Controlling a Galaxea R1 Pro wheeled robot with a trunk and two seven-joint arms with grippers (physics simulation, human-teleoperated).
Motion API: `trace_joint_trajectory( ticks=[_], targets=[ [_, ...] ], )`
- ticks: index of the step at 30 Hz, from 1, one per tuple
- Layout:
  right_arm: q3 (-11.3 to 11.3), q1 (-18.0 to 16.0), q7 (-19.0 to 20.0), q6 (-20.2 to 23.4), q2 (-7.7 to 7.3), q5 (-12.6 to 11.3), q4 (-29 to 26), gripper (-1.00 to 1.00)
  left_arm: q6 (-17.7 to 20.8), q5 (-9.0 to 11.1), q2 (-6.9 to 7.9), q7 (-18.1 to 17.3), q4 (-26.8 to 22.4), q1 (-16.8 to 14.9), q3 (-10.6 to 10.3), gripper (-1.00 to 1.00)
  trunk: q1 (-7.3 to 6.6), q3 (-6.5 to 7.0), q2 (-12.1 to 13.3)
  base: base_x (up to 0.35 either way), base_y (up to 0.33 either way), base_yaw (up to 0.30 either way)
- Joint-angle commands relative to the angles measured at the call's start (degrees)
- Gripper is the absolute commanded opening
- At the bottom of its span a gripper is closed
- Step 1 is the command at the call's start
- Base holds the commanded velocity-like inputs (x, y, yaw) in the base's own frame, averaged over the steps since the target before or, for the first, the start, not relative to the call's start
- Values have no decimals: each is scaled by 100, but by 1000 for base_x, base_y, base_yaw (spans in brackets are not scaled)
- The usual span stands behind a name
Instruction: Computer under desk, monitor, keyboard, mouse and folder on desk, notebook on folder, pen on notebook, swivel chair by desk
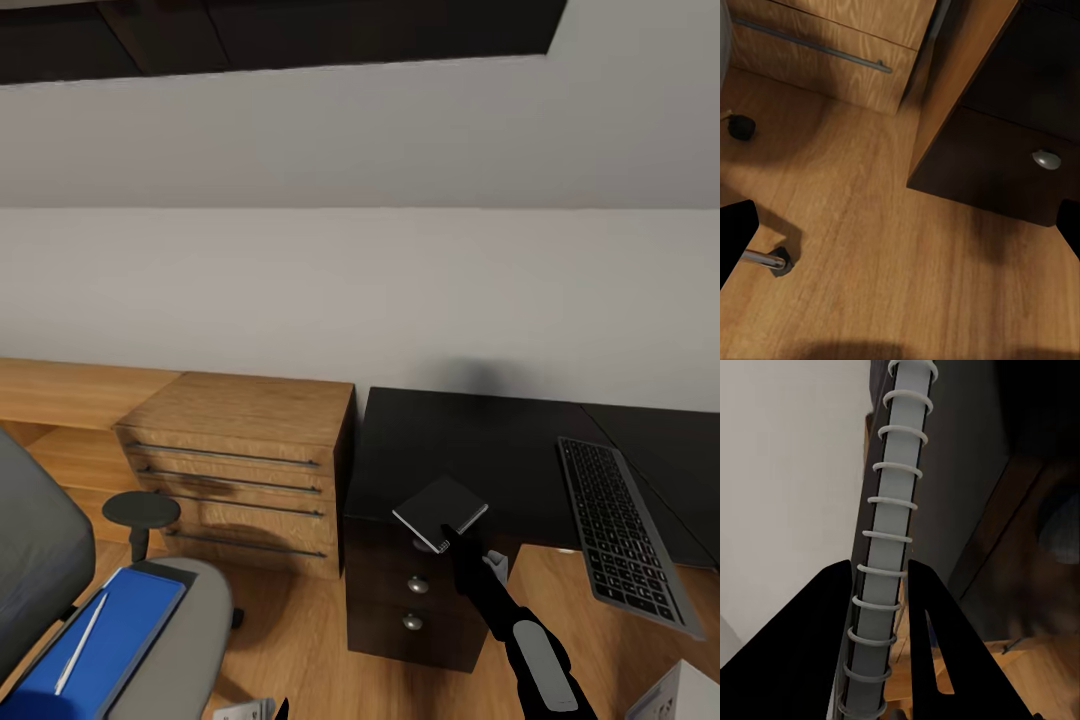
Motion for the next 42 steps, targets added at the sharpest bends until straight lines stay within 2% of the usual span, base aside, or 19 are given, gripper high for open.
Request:
trace_joint_trajectory(
  ticks=[1, 25, 34, 42],
  targets=[
    [-26, -4, 2, 55, 7, -42, -2, -100, -8, 60, 0, -27, -2, 0, 0, 100, 23, -23, -44, 0, 0, 0],
    [-34, -4, 35, 109, -2, -73, -11, -100, -11, 67, 18, -32, -2, 0, -9, 100, 23, -23, -44, 1, 0, 0],
    [-41, -4, 47, 151, -77, -74, -3, -100, -11, 65, 18, -35, -2, 0, -9, 100, 23, -23, -44, 162, 0, 0],
    [-43, -4, 34, 137, -71, -76, -2, -100, -15, 61, 18, -36, -2, 1, -9, 100, 23, -23, -44, 46, 0, 0]
  ],
)
